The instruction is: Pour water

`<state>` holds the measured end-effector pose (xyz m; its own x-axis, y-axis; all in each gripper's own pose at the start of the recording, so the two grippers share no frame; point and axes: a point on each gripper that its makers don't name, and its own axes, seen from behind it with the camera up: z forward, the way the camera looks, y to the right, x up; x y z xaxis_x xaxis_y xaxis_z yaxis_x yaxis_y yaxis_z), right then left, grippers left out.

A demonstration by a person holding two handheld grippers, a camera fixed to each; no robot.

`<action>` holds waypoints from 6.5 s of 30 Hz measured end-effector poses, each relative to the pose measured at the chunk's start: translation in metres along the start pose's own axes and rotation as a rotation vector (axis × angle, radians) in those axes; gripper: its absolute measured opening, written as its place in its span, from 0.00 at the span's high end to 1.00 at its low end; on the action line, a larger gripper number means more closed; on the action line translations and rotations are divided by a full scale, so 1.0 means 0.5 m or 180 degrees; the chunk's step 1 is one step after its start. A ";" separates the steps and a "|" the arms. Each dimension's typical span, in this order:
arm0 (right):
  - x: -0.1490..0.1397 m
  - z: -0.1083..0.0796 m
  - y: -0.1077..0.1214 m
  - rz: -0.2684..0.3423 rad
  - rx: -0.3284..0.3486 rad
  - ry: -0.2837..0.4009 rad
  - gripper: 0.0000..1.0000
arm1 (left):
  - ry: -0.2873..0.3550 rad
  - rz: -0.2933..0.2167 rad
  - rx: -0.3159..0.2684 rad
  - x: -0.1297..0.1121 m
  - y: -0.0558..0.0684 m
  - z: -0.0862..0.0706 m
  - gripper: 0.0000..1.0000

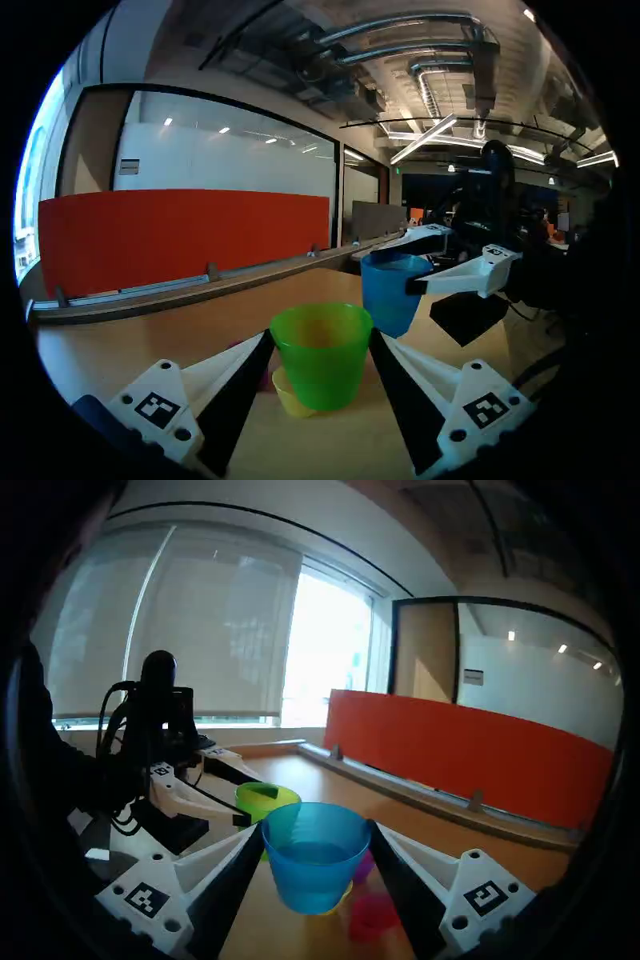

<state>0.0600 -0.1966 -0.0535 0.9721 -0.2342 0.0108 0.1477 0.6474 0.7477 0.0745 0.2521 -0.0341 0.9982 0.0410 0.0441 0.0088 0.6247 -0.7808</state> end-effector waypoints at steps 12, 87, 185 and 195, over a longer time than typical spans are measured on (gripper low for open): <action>0.013 0.019 -0.002 -0.0188 0.0028 -0.0048 0.07 | -0.0011 0.0006 -0.0044 -0.010 0.014 -0.016 0.13; 0.069 0.118 0.029 -0.2297 0.0344 -0.0613 0.07 | 0.0027 0.0114 -0.0262 0.021 0.056 0.007 0.13; 0.132 0.132 0.037 -0.3512 0.0228 -0.0655 0.07 | 0.0108 0.0163 -0.0285 0.043 0.055 0.006 0.13; 0.138 0.134 0.040 -0.3602 0.0195 -0.0641 0.07 | 0.0113 0.0172 -0.0279 0.044 0.055 0.004 0.13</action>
<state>0.1178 -0.2484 0.0069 0.2409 -0.7740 -0.5856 0.9029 -0.0426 0.4277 0.0968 0.2717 -0.0533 0.9988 0.0442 -0.0205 -0.0415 0.5518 -0.8329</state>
